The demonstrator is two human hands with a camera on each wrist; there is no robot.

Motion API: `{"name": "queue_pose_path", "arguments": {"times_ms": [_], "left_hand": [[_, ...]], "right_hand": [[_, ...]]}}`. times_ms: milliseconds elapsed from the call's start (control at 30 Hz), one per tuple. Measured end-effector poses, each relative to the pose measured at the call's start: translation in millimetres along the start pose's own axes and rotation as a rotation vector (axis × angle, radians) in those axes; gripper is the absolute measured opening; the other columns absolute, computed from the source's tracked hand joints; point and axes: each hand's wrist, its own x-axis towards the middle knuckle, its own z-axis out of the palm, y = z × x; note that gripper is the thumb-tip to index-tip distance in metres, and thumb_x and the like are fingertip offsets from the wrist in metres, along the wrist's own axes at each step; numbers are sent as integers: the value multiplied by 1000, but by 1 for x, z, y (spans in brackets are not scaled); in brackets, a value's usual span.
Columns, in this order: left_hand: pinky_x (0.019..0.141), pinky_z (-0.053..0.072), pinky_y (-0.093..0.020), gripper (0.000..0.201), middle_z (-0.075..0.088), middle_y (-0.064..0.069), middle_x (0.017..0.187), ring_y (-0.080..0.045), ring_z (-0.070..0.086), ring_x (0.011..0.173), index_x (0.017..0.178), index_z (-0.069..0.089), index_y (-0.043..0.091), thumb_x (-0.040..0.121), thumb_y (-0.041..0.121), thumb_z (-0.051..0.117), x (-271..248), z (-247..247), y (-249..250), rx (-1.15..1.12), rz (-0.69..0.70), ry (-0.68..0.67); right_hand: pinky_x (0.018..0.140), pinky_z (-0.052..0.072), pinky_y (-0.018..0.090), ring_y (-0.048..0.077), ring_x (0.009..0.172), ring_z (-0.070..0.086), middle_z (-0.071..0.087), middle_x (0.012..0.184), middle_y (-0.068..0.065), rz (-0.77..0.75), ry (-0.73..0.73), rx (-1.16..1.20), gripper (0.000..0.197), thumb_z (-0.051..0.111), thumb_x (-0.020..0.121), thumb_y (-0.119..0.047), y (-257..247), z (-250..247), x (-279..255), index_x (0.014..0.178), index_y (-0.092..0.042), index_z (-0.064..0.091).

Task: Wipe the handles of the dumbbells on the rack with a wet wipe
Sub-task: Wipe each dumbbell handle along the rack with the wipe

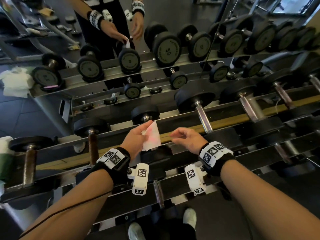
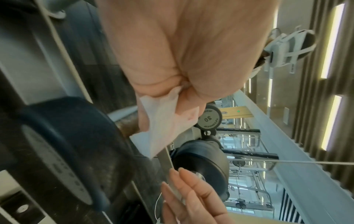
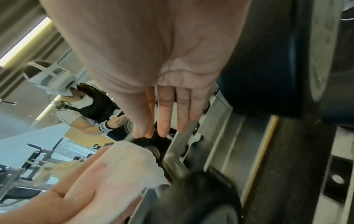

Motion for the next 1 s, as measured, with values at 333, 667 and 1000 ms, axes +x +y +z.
{"name": "queue_pose_path", "arguments": {"times_ms": [333, 667, 1000], "left_hand": [[109, 44, -38, 60, 49, 1, 142, -19, 51, 126, 143, 49, 29, 97, -7, 39, 11, 107, 51, 362, 199, 81], [111, 41, -34, 43, 60, -4, 131, -23, 56, 126, 140, 53, 14, 100, 1, 48, 49, 166, 21, 372, 240, 191], [107, 43, -24, 44, 59, 2, 134, -14, 56, 125, 133, 55, 29, 100, 2, 47, 64, 164, 4, 435, 204, 186]], "right_hand": [[90, 51, 30, 17, 100, 65, 70, 104, 1, -76, 150, 9, 16, 71, 87, -11, 36, -119, -11, 100, -20, 68], [84, 49, 19, 6, 104, 63, 68, 106, -13, -72, 46, 201, 43, 82, 68, -52, 122, -156, -11, 106, -36, 67], [65, 52, 15, 6, 87, 65, 68, 104, -7, -68, 69, 388, 26, 76, 74, -47, 145, -151, -8, 88, -28, 66]]}}
